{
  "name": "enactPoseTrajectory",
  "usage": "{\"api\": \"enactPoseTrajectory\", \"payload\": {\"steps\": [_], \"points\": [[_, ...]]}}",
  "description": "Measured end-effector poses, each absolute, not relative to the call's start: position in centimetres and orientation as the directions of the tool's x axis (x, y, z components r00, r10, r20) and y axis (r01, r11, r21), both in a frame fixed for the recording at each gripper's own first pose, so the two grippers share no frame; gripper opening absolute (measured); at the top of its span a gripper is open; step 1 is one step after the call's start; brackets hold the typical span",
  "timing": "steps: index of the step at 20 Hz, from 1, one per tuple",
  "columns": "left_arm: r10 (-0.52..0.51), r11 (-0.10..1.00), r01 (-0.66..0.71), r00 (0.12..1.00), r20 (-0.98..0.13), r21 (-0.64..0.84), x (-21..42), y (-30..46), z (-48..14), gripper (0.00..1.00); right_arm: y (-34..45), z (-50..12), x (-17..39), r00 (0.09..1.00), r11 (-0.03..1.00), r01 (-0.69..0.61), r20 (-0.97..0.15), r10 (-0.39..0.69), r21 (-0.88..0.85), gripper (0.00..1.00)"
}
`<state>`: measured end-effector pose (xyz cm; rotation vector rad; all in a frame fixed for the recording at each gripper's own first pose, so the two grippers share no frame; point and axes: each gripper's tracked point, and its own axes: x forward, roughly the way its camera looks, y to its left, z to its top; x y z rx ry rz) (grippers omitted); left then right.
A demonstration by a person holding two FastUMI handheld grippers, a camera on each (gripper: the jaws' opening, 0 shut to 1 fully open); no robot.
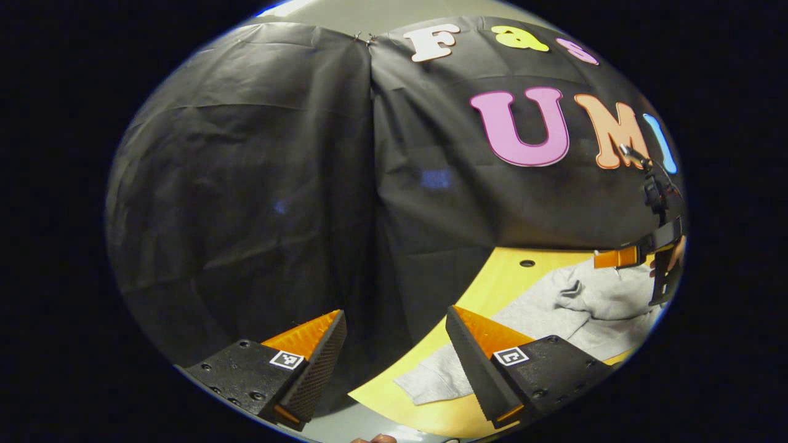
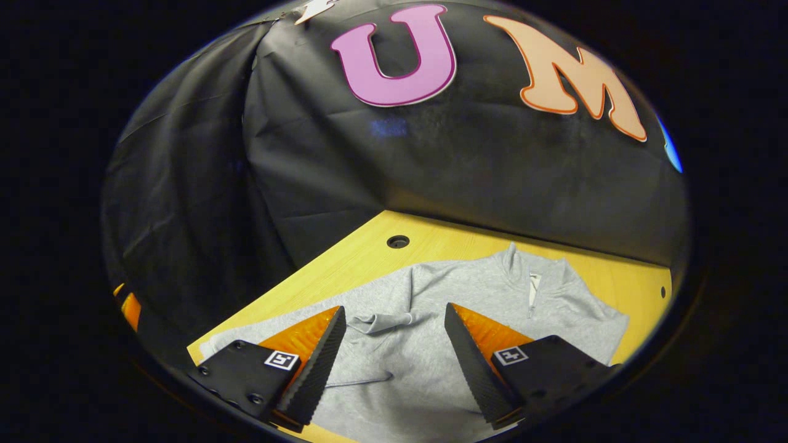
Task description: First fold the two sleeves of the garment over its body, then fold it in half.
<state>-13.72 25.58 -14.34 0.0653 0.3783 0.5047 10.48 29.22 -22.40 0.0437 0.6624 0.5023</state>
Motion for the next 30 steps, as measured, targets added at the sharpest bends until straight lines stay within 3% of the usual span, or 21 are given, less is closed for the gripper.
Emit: {"api": "enactPoseTrajectory", "payload": {"steps": [14, 21, 23, 27, 28, 30], "points": [[0.395, 0.871, -0.49, 0.668, -0.631, 0.027, -12.8, 24.5, -29.1, 0.96, 15.2, -18.7, 8.8, 0.786, 0.96, -0.26, -0.555, 0.273, 0.104, 0.99], [0.353, 0.857, -0.515, 0.567, -0.744, 0.015, -14.3, 23.4, -33.9, 0.95, 10.9, -19.5, 6.6, 0.786, 0.975, -0.211, -0.582, 0.207, 0.062, 0.99], [0.362, 0.859, -0.512, 0.594, -0.718, 0.01, -13.6, 23.6, -33.5, 0.99, 10.3, -19.3, 6.2, 0.787, 0.978, -0.199, -0.583, 0.199, 0.065, 0.99], [0.352, 0.859, -0.512, 0.598, -0.72, -0.005, -13.8, 23.2, -33.6, 0.94, 9.6, -19.2, 5.8, 0.79, 0.98, -0.188, -0.582, 0.191, 0.067, 0.96], [0.345, 0.864, -0.504, 0.606, -0.716, -0.01, -13.4, 23.1, -33.7, 0.89, 9.5, -19.1, 5.7, 0.79, 0.98, -0.188, -0.582, 0.192, 0.068, 0.96], [0.317, 0.877, -0.48, 0.614, -0.723, -0.024, -13.0, 22.4, -33.7, 0.7, 9.5, -19.2, 5.6, 0.789, 0.979, -0.189, -0.583, 0.194, 0.071, 0.96]]}}
